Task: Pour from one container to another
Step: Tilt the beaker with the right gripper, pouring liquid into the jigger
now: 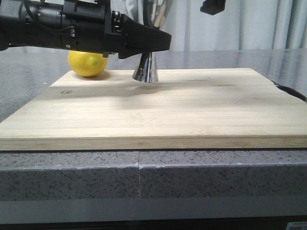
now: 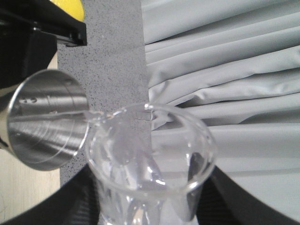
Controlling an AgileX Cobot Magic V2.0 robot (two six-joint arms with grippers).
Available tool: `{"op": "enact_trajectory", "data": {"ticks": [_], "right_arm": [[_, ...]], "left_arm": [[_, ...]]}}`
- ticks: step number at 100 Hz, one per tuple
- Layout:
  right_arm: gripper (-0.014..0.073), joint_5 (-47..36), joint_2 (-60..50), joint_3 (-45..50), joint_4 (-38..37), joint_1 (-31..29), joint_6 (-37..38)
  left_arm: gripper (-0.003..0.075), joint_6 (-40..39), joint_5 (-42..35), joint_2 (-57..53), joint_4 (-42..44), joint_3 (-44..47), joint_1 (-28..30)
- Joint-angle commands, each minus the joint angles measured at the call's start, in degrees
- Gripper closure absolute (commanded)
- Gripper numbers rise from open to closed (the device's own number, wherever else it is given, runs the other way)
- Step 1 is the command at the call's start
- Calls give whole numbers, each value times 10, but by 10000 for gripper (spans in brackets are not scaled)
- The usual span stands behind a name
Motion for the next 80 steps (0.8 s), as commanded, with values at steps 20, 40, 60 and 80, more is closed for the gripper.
{"op": "enact_trajectory", "data": {"ticks": [20,40,60,80], "right_arm": [[313,-18,-25,-21,-19,1,-5],[313,-17,-25,-21,-27,1,-5],[313,-17,-25,-21,-37,1,-5],[313,-17,-25,-21,-51,1,-5]], "left_arm": [[661,-6,67,-28,-50,-17,-3],[661,-6,67,-28,-50,-17,-3],[661,-6,67,-28,-50,-17,-3],[661,-6,67,-28,-50,-17,-3]]}}
